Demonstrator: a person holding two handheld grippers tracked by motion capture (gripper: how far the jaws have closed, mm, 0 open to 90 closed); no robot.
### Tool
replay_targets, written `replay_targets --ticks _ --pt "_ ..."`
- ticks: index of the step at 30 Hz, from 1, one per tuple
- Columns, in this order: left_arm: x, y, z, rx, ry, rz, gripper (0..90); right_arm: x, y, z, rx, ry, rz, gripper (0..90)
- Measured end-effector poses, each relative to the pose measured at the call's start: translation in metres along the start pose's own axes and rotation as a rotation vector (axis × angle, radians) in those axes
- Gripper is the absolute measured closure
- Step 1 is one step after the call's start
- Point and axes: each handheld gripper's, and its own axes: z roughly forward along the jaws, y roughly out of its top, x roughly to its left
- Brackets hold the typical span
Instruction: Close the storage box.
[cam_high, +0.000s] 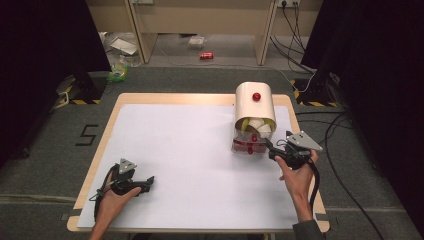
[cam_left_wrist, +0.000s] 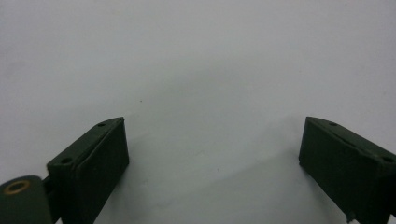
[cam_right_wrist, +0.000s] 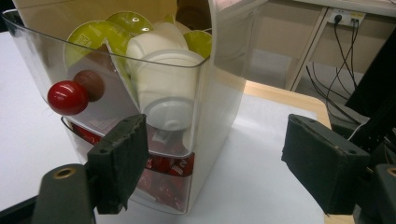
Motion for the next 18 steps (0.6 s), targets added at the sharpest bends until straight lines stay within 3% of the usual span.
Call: replay_targets --ticks 18 --pt "0.0001 0.0000 -0.0001 0.001 0.000 0.000 7.5 -0.0026 0.0019 0.0046 0.010 -0.009 0.015 20.2"
